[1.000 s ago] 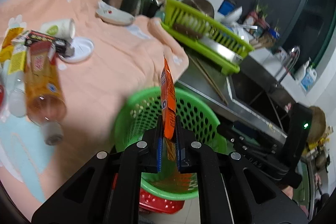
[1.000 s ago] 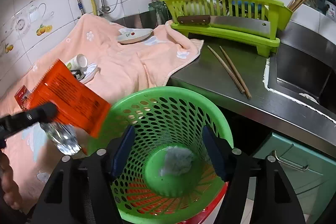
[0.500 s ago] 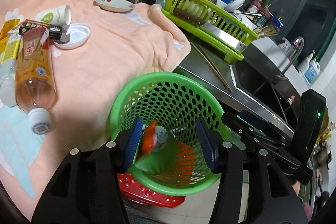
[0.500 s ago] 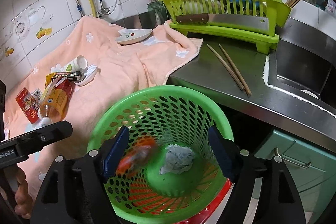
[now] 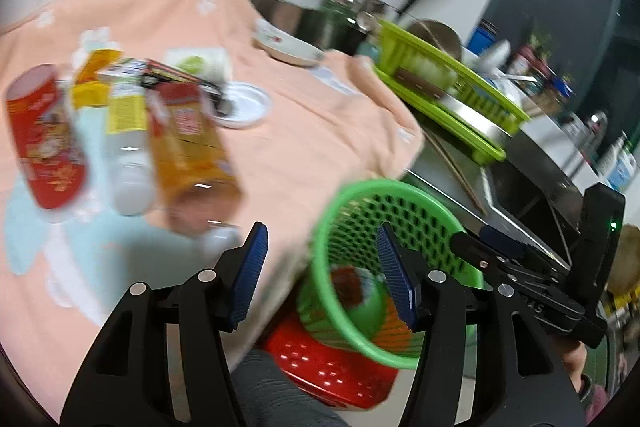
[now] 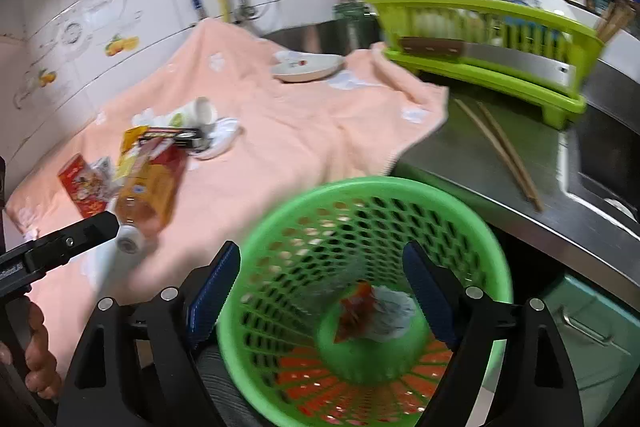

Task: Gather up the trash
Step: 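Grasp the red-gold drink bottle with the right tool while the left tool grasps the red cup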

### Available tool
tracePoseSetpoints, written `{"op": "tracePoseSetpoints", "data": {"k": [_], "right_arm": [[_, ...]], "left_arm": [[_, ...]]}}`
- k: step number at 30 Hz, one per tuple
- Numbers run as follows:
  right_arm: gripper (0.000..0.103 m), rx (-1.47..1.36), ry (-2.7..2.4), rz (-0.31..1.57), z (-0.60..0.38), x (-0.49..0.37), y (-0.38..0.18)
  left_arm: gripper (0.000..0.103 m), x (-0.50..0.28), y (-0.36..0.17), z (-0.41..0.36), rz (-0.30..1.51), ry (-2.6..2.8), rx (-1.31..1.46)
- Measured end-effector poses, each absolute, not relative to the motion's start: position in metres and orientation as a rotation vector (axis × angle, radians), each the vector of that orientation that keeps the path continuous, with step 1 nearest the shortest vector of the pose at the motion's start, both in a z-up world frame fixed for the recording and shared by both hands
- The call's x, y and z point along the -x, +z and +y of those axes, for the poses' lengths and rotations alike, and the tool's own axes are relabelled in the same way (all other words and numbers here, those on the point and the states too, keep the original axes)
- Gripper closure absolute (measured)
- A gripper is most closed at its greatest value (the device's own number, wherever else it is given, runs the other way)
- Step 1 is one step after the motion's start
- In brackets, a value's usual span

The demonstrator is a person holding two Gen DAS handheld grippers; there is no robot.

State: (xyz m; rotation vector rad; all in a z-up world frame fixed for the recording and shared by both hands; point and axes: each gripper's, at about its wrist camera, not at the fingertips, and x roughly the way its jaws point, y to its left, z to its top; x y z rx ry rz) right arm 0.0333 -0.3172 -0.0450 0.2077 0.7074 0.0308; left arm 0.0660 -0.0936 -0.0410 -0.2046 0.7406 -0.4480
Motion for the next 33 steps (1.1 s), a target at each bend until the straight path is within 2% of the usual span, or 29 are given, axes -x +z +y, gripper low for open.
{"op": "tracePoseSetpoints", "data": {"k": [6,11,18,21,23,33], "right_arm": [[0.022,-0.171,0.144,0.721,-0.275,-0.058,-0.036],[0.022,-0.134,0.231,0.731,-0.237,-0.079,-0.030],[0.022,-0.097,0.302,0.750,-0.198,-0.108,-0.023],[0.022,-0.082,0.327,0.770,-0.183,-0.123,-0.022],[0.022,-0.084,0.344,0.789,-0.175,-0.134,-0.022],[0.022,-0.077,0.395,0.865,-0.141,-0.177,-0.029]], "left_arm": [[0.045,-0.067,-0.035,-0.044,0.683,-0.306,0.221],[0.033,-0.068,-0.035,0.002,0.639,-0.148,0.215],[0.031,-0.091,-0.040,0.054,0.631,0.006,0.234],[0.029,-0.100,-0.041,0.065,0.625,0.031,0.230],[0.023,-0.110,-0.042,0.071,0.628,0.036,0.226],[0.023,-0.149,-0.058,0.072,0.666,-0.011,0.209]]}}
